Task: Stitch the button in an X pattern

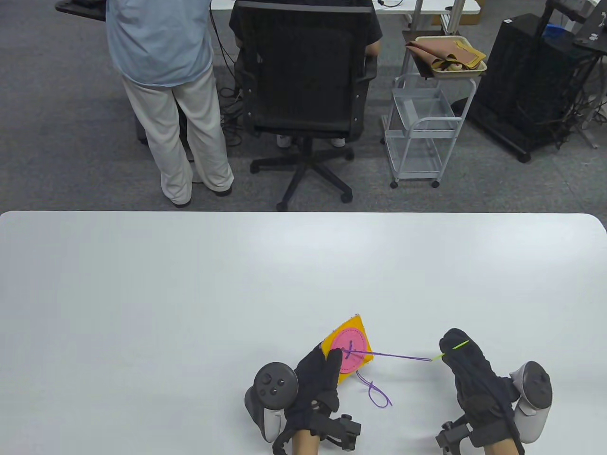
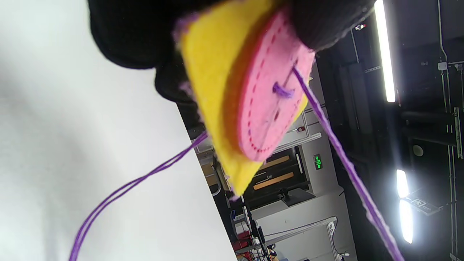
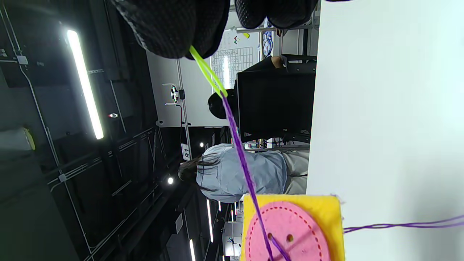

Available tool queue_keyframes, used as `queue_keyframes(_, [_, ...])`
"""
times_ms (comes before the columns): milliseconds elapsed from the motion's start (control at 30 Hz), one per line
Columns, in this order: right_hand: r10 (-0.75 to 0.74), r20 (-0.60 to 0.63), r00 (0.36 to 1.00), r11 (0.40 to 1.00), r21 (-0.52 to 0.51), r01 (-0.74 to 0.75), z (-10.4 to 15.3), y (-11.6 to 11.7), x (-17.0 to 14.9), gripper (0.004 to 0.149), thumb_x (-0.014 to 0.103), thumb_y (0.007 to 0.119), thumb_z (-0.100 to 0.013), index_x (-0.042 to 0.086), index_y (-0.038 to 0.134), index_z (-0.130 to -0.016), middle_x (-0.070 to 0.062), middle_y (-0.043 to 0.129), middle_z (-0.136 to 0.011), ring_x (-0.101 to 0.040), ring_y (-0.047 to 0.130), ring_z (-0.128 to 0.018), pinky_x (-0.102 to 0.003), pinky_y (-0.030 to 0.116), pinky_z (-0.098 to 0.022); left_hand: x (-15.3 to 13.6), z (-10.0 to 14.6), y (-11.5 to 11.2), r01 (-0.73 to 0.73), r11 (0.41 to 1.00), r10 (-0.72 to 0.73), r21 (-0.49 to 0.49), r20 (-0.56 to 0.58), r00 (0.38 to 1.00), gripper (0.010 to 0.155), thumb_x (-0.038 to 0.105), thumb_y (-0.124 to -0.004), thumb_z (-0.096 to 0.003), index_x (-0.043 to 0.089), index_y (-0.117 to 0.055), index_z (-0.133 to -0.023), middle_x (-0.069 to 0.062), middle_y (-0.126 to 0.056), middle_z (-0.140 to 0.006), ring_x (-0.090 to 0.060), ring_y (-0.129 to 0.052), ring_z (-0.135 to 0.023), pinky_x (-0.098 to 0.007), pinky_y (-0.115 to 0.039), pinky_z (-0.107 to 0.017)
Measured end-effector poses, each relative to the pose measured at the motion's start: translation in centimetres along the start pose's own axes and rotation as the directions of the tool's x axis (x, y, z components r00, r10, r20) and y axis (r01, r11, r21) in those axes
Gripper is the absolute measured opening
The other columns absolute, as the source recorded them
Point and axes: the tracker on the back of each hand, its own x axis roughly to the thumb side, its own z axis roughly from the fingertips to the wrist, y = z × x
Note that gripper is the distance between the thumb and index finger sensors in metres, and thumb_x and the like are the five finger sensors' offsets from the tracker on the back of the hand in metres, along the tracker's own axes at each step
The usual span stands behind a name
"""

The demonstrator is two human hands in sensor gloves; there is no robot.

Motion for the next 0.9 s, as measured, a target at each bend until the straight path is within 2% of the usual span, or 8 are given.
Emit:
queue_keyframes(433, [-0.010,-0.016,1.000,1.000,-0.007,0.010,-0.04,-0.06,0.04,0.039,0.034,0.059,-0.058,0.018,0.051,-0.092,-0.019,0.032,-0.108,-0.037,0.039,-0.098,-0.063,0.028,-0.079,-0.18,0.09,0.38,0.011,0.999,-0.012,0.052,0.010,1.000,0.046,0.041,-0.070,-0.0533,0.018,-0.082,-0.092,-0.005,-0.094,-0.084,-0.026,-0.102,-0.065,-0.048,-0.085,-0.046])
queue_keyframes(767, [0.054,-0.039,0.998,0.998,-0.030,-0.056,-0.14,0.11,-0.23,0.039,0.032,0.058,-0.058,0.017,0.050,-0.092,-0.016,0.065,-0.100,-0.032,0.072,-0.089,-0.059,0.057,-0.075,-0.22,0.17,0.42,0.006,0.997,-0.008,0.071,0.019,1.000,0.046,0.041,-0.070,-0.0534,0.019,-0.081,-0.093,-0.004,-0.093,-0.086,-0.022,-0.104,-0.061,-0.044,-0.088,-0.042])
queue_keyframes(900, [0.090,-0.057,0.994,0.996,-0.022,-0.091,-0.25,0.11,-0.31,0.039,0.032,0.059,-0.057,0.015,0.052,-0.092,-0.014,0.079,-0.089,-0.030,0.084,-0.078,-0.056,0.067,-0.070,-0.21,0.21,0.36,0.002,0.998,-0.003,0.068,0.019,1.000,0.046,0.041,-0.070,-0.0534,0.020,-0.081,-0.092,-0.004,-0.094,-0.086,-0.022,-0.105,-0.061,-0.044,-0.088,-0.042])
